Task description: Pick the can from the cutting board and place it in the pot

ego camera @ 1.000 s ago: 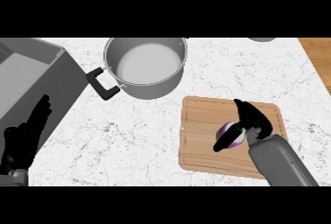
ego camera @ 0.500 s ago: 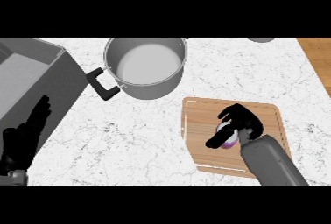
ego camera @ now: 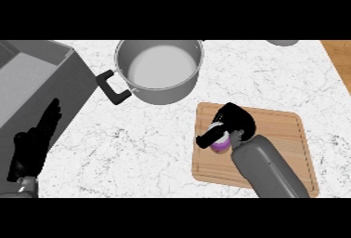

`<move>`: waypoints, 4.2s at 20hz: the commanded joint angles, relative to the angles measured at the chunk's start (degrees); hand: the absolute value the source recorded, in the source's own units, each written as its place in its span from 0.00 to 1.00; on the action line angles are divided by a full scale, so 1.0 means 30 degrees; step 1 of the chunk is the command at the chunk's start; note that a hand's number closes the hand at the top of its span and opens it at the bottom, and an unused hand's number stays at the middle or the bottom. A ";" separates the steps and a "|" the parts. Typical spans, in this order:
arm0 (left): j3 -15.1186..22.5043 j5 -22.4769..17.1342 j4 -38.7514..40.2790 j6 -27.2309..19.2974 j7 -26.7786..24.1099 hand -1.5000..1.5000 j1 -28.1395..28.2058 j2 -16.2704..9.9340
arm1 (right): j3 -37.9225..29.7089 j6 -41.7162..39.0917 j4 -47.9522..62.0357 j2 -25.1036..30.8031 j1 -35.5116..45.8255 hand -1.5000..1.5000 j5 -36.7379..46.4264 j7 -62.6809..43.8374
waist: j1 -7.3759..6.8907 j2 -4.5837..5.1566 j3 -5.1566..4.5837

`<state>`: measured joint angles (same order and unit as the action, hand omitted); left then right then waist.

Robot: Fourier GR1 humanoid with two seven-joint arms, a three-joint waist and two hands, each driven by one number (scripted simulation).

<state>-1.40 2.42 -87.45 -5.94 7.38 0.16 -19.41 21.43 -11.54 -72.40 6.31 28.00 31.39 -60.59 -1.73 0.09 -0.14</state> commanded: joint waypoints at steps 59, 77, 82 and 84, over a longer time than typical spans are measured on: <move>0.0716 0.0696 0.0553 0.0567 0.0004 0.50 -0.2183 0.0349 | -0.1093 1.6060 1.9882 -0.1901 1.8327 1.00 0.7384 0.0894 | -0.2034 0.1078 0.0034; 0.0216 0.0308 0.0472 0.0891 0.0292 0.50 -0.2644 0.0098 | -0.4531 2.4181 1.7883 -0.1870 1.7688 0.00 0.5194 0.6338 | -0.2011 0.1010 0.0086; 0.0826 0.0817 0.0514 0.0498 -0.0211 0.50 -0.1845 0.0744 | -0.5903 2.6002 1.7146 -0.2091 1.7517 0.00 0.3848 0.7680 | -0.2094 0.0926 0.0052; 0.0329 0.0465 0.0563 0.0899 0.0398 0.50 -0.1850 0.0198 | -0.6170 2.5542 1.6413 -0.2094 1.7182 0.00 0.2593 0.8671 | -0.1823 0.0670 0.0064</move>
<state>0.00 4.06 -85.54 -3.67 7.49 -5.91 -18.31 4.91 59.54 -20.67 0.55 80.53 43.20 -36.74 -7.56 2.67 0.03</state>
